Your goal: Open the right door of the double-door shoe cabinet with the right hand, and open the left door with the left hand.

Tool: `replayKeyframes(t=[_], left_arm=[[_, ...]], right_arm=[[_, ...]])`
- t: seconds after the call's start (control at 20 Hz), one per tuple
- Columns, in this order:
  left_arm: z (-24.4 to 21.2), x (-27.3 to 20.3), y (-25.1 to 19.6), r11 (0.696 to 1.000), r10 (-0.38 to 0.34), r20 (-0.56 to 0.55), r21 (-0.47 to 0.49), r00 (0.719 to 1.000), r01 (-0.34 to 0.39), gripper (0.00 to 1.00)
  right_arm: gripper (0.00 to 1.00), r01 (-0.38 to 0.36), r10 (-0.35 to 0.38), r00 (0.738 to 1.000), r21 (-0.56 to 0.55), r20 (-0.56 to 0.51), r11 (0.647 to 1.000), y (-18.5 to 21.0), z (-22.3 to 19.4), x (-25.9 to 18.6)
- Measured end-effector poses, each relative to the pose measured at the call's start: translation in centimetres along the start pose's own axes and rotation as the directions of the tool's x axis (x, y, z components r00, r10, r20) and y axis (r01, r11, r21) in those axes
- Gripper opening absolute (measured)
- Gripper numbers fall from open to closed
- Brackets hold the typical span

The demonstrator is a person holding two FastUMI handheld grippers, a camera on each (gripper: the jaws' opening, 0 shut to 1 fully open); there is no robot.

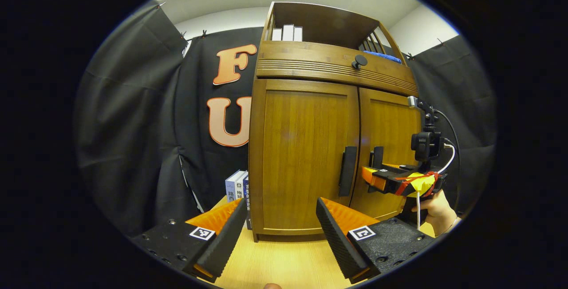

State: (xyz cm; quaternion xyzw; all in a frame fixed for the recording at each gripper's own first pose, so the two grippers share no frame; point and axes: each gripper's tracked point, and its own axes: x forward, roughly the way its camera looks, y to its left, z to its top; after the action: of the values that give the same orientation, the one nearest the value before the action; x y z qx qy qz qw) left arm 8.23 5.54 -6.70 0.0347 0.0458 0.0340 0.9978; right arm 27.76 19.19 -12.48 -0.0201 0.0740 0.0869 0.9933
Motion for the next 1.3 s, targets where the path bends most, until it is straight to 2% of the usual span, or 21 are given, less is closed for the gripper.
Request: replayKeyframes(t=[0.05,0.1,0.15,0.2,0.4,0.5,0.55,0.65,0.75,1.3], left_arm=[[0.0,0.0,0.0,1.000,0.000,0.000,-0.001,1.000,0.000,0.95],[0.1,-0.1,0.0,1.000,-0.001,0.001,-0.003,1.000,0.001,0.92],[0.1,-0.2,0.0,1.000,-0.002,0.001,-0.005,1.000,0.002,0.95],[0.1,-0.2,0.0,1.000,-0.002,0.002,-0.005,1.000,0.002,0.92],[0.0,-0.6,0.0,1.000,0.002,-0.001,-0.006,1.000,-0.002,0.92],[0.1,-0.9,0.0,1.000,0.006,-0.002,-0.006,1.000,-0.006,0.95],[0.1,-1.0,0.2,1.000,0.011,-0.004,-0.007,1.000,-0.011,0.95],[0.2,-1.2,0.2,1.000,0.017,-0.008,-0.015,1.000,-0.018,0.92],[0.1,-1.8,0.1,1.000,0.019,-0.011,-0.020,1.000,-0.019,0.95],[1.0,-5.2,-0.9,0.999,0.015,-0.001,-0.039,1.000,-0.015,0.92]], right_arm=[[0.63,-0.003,0.003,1.000,-0.001,-0.001,1.000,0.0,0.1,-0.1],[0.63,-0.002,0.002,1.000,0.004,-0.003,1.000,0.0,-0.1,0.1],[0.55,-0.007,0.007,1.000,0.006,-0.006,1.000,0.2,-0.1,0.1],[0.55,-0.007,0.007,1.000,0.004,-0.009,1.000,0.2,-0.2,0.0],[0.53,0.001,0.000,1.000,0.011,-0.013,1.000,0.1,-0.2,0.2],[0.53,0.005,-0.004,1.000,0.020,-0.012,1.000,0.0,-0.3,0.2],[0.33,0.000,0.000,1.000,0.024,-0.021,1.000,0.1,-0.4,0.4],[0.45,-0.003,0.003,1.000,0.029,-0.026,1.000,0.0,-0.4,0.3],[0.34,-0.003,0.004,1.000,0.027,-0.028,1.000,0.0,-0.5,0.0],[0.34,-0.010,0.011,1.000,0.049,-0.021,0.999,-0.7,-0.2,-5.6]])
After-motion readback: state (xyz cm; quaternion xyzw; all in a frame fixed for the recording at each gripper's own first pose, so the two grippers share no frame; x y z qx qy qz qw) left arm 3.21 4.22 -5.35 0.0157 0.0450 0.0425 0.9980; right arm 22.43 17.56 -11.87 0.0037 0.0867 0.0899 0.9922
